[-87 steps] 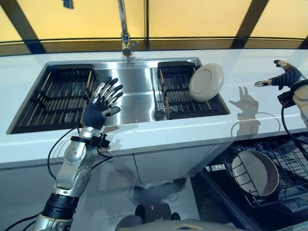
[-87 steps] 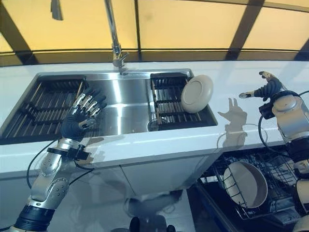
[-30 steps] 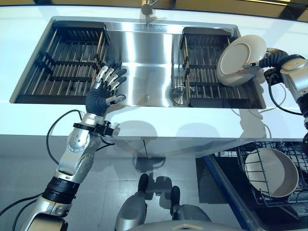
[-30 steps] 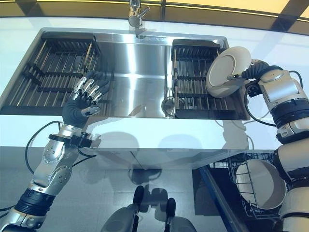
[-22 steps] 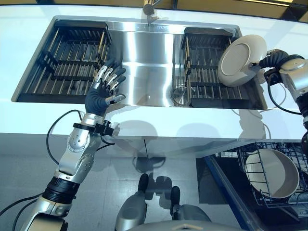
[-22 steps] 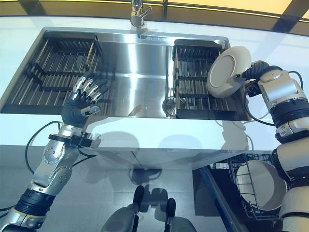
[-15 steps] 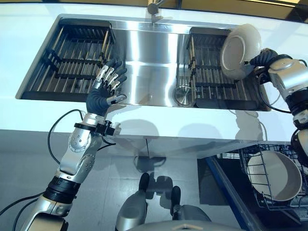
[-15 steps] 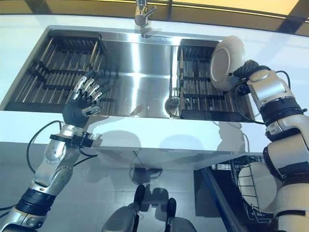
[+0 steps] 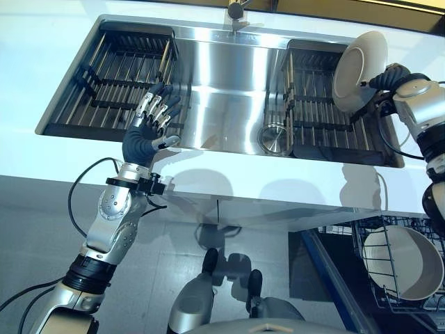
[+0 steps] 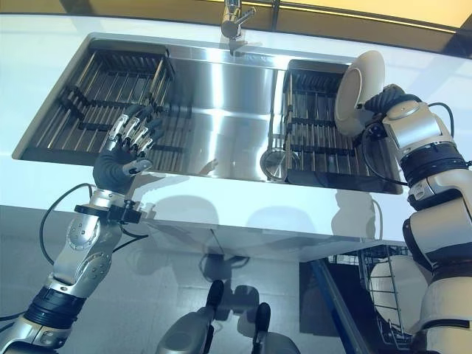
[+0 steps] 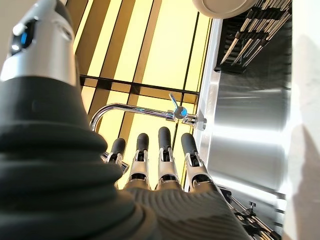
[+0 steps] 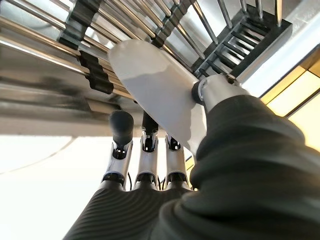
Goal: Take plates into dishwasher
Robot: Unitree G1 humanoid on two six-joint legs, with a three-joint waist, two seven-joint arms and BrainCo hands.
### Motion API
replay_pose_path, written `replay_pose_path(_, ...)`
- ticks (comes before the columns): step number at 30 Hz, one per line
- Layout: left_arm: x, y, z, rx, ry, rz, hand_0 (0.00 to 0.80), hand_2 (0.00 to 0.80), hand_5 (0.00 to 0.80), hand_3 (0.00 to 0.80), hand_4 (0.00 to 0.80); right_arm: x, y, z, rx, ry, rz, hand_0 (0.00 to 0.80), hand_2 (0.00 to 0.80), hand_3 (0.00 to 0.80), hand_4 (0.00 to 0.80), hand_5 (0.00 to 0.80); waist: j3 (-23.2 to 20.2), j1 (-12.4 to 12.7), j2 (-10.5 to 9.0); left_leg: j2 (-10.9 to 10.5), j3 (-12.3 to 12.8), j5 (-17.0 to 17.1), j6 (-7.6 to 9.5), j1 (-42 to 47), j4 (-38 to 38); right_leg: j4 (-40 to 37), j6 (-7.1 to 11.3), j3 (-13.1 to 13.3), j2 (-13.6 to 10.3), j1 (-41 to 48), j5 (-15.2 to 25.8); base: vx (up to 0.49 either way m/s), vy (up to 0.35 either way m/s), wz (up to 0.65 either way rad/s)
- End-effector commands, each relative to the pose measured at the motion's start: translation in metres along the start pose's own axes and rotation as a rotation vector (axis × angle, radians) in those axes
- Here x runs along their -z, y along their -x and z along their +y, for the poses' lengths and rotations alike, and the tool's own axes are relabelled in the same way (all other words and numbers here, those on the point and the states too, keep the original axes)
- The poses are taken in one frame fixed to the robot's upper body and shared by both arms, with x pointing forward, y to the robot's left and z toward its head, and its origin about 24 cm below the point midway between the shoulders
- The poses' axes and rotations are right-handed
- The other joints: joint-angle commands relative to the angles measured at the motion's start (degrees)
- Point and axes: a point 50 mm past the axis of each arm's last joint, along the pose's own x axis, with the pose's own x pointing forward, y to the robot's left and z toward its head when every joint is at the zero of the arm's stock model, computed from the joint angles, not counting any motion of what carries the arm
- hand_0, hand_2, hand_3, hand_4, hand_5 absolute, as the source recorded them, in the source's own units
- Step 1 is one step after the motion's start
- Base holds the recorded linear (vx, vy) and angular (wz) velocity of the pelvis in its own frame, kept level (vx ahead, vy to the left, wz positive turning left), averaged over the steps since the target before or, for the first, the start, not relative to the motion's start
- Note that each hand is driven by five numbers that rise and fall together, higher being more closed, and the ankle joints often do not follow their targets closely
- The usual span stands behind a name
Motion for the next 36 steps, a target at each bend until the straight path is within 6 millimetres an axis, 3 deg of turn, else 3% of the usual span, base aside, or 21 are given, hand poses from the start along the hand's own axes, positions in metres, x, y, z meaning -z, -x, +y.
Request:
replay_pose_path(1,-0.005,0.002,-0.003,0.035,-0.004,-0.033,0.0,0.0,0.0,0.0,0.0,-0.03,0.012,-0.049,0.161,0.028,-0.152,0.8,0.8,0.8,0.8,0.8,-4.3,-0.6,-1.43,-2.6,0.4,-5.2,2.51,3.0,0.0,0.2,-1.48,0.0,2.1,-2.5,3.1,0.0,0.0,0.0)
replay_pose_path(10,0.003,0.01,0.0,0.021,0.015,0.006,0.0,0.0,0.0,0.0,0.0,-0.05,0.026,-0.032,-0.015,-0.184,-0.404,0.8,0.8,0.8,0.8,0.8,-8.4,-1.8,-2.5,-2.2,1.4,-6.9,2.74,6.6,0.0,0.2,-1.81,0.8,2.5,0.7,1.9,0.031,0.013,-0.01)
replay_pose_path(18,0.01,0.01,-0.004,0.036,0.038,0.02,0.0,0.0,0.0,0.0,0.0,-0.05,0.034,-0.025,-0.101,-0.287,-0.485,0.8,0.8,0.8,0.8,0.8,-11.6,-3.5,-2.78,-2.0,2.4,-8.5,3.02,9.5,0.0,0.2,-1.89,2.7,3.0,3.2,1.1,0.032,0.017,-0.1)
replay_pose_path(25,0.011,0.01,-0.004,0.042,0.053,0.019,0.0,0.0,0.0,0.0,0.0,-0.041,0.037,-0.052,-0.034,-0.172,-0.451,0.8,0.8,0.8,0.8,0.8,-13.5,-5.5,-2.99,-1.5,4.2,-9.5,3.01,11.1,0.0,0.2,-1.63,4.3,3.3,4.1,1.0,0.016,0.009,-0.14)
replay_pose_path(36,0.007,0.007,-0.008,0.058,0.066,0.001,0.0,0.0,0.0,0.0,0.0,-0.012,0.045,-0.098,0.079,-0.036,-0.355,0.8,0.8,0.8,0.8,0.8,-14.6,-9.3,-3.32,-0.6,8.4,-10.9,3.1,12.3,0.0,0.2,-1.09,7.7,4.1,3.7,1.6,-0.016,-0.016,-0.22)
